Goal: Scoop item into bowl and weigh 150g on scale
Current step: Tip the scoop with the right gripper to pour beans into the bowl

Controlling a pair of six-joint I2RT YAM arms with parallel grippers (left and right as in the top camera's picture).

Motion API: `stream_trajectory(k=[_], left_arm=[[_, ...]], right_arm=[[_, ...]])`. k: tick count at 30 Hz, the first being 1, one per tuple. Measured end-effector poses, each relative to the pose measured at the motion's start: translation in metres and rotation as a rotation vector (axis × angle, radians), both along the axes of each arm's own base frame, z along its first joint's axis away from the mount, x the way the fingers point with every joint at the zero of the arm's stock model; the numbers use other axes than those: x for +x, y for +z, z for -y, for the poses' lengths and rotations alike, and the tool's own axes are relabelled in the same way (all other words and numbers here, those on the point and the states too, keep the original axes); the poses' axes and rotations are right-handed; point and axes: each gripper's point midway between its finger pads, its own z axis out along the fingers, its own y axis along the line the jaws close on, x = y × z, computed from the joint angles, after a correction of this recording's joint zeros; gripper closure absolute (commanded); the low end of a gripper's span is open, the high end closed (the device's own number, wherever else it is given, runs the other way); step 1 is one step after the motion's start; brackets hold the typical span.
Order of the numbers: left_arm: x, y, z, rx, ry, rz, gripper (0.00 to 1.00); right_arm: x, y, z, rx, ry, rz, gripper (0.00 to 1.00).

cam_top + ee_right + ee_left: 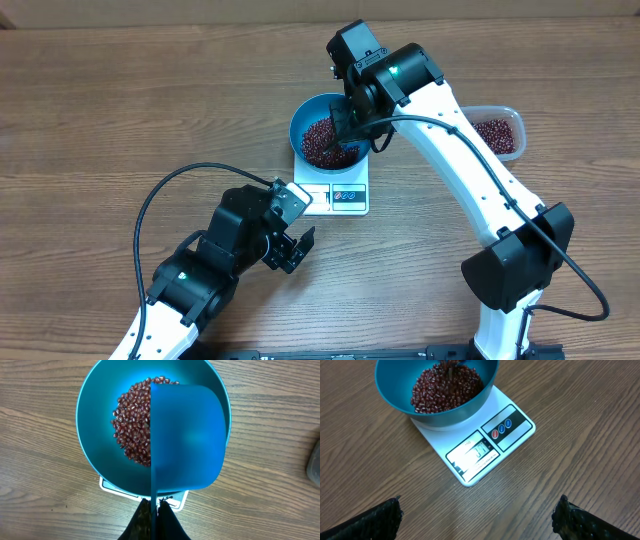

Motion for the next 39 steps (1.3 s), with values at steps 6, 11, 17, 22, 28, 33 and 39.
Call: stream_trajectory(k=[6, 11, 17, 22, 28, 33, 39], left_arm=[[0.0, 0.0, -0.0001, 0.0, 0.0, 0.0, 0.0], [0.0, 0.0, 0.0, 0.0, 0.0, 0.0, 0.0], [0.0, 0.0, 0.0, 0.0, 0.0, 0.0, 0.0], [0.0, 0.0, 0.0, 0.0, 0.0, 0.0, 0.0], [0.0, 0.0, 0.0, 0.0, 0.0, 0.0, 0.01], [0.0, 0.0, 0.0, 0.0, 0.0, 0.0, 0.0], [0.0, 0.0, 0.0, 0.0, 0.0, 0.0, 0.01]], right_arm=[[0.0018, -0.0001, 0.0034, -0.017, -0.013, 0.009, 0.96], [0.003, 0.0, 0.0054, -0.028, -0.021, 0.016, 0.96], [0.0023, 0.0003, 0.004, -0.058, -0.023, 0.036, 0.96], [-0.0011, 0.0005, -0.0017, -0.067, -0.009, 0.042, 0.96], [-0.0008, 0.0006, -0.0013, -0.073, -0.012, 0.047, 0.96], [-0.0006, 0.0006, -0.0011, -0.074, -0.013, 0.048, 0.96], [-0.0001, 0.0007, -0.0004, -0.077, -0.017, 0.049, 0.96]])
